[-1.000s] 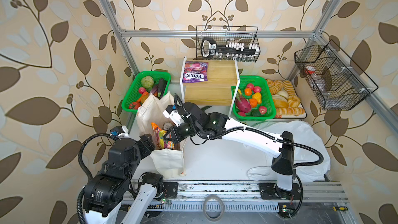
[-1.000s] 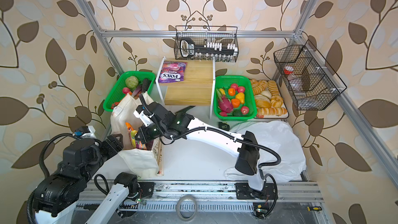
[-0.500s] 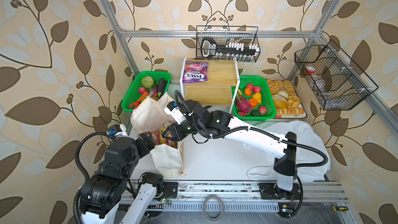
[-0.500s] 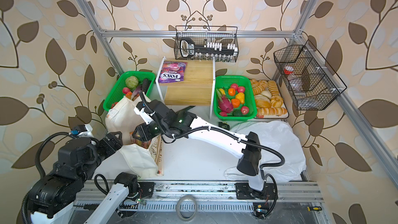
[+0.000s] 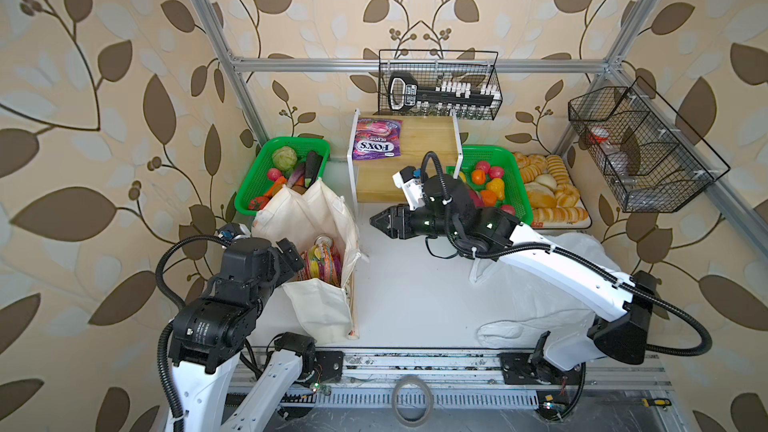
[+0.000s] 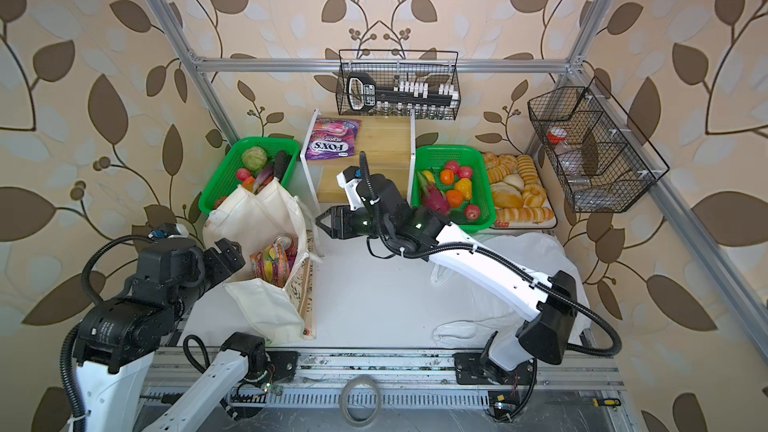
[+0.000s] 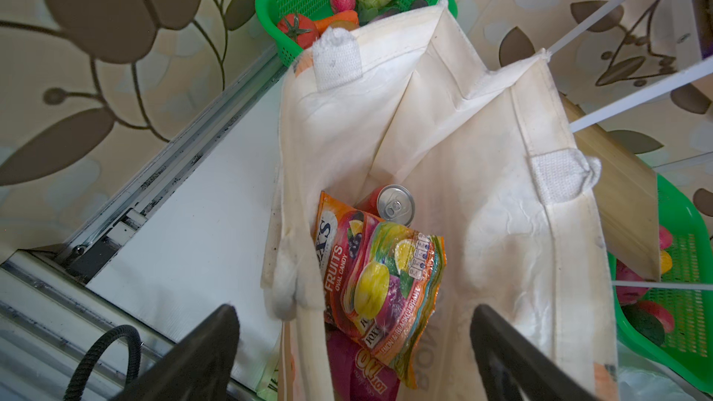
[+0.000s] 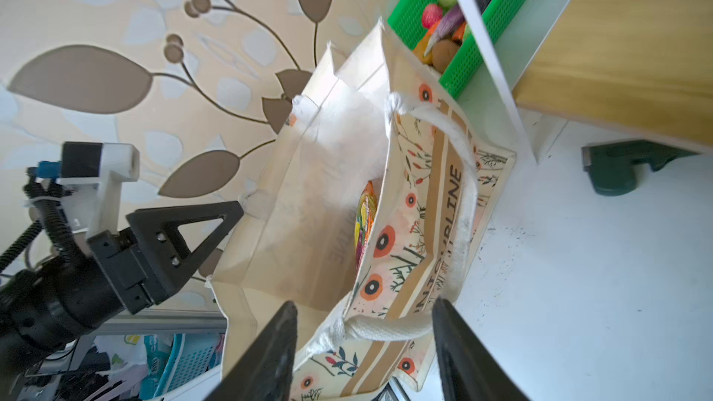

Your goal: Place the mixed food into the grocery bags and tie them

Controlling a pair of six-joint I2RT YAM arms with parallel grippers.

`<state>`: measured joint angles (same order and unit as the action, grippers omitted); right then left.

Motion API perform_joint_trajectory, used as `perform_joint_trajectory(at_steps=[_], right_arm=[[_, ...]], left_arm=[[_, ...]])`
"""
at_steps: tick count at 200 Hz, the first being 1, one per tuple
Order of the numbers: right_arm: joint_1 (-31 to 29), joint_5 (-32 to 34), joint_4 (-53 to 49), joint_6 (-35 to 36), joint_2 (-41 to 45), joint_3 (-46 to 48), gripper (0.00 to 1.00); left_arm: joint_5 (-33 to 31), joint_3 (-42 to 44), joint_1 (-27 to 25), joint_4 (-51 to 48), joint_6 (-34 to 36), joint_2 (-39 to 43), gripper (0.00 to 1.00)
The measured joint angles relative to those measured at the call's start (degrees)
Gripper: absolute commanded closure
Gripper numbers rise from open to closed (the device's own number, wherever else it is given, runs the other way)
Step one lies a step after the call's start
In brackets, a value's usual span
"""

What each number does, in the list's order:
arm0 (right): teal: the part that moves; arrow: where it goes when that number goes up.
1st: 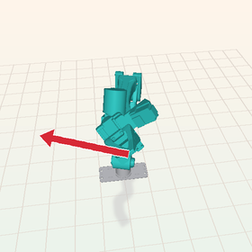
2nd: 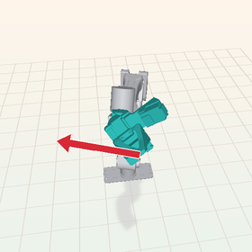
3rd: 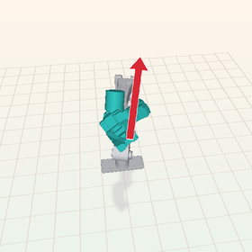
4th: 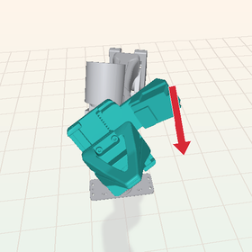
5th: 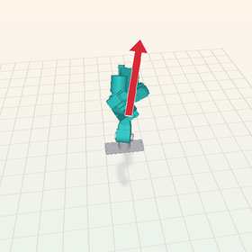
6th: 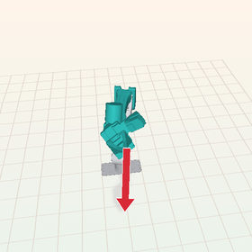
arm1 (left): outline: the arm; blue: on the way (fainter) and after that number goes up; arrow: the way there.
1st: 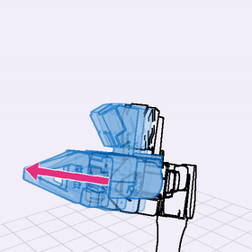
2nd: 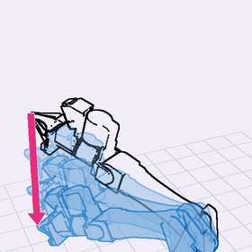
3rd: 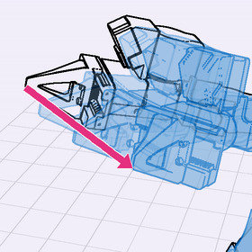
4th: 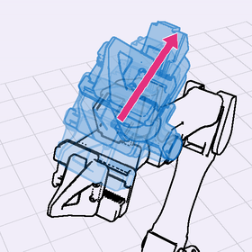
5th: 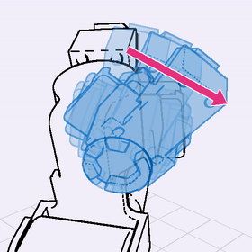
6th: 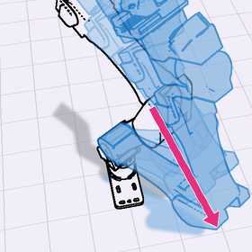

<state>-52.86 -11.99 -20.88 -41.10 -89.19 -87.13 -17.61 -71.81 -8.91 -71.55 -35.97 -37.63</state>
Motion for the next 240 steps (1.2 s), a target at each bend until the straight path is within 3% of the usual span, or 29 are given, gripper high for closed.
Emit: perform_joint_trajectory(at_steps=[29, 68, 121, 205, 240], right_arm=[[-2.56, 0.0, -1.18, -0.35, -7.06, -3.87, 0.42], [-6.97, 7.02, -4.96, 0.35, -14.64, -12.48, 0.4], [-6.14, 7.96, -6.62, 0.81, -18.08, -16.33, 0.45], [-6.14, 7.69, -9.79, 2.45, -20.55, -19.56, 0.49], [-5.68, 7.54, -9.75, 2.25, -20.57, -19.61, 0.59]], left_arm=[[-2.29, -0.02, 0.0, 0.17, 1.49, -1.27, 0.05], [-5.05, -0.02, 0.0, 0.24, 5.09, -4.81, 0.04], [-5.25, -0.02, 1.03, 0.7, 9.05, -8.04, 0.06], [4.15, 0.0, 16.61, 1.53, 14.03, -11.04, 0.12], [12.5, 1.84, 23.04, 4.2, 14.6, -12.35, 0.32]])
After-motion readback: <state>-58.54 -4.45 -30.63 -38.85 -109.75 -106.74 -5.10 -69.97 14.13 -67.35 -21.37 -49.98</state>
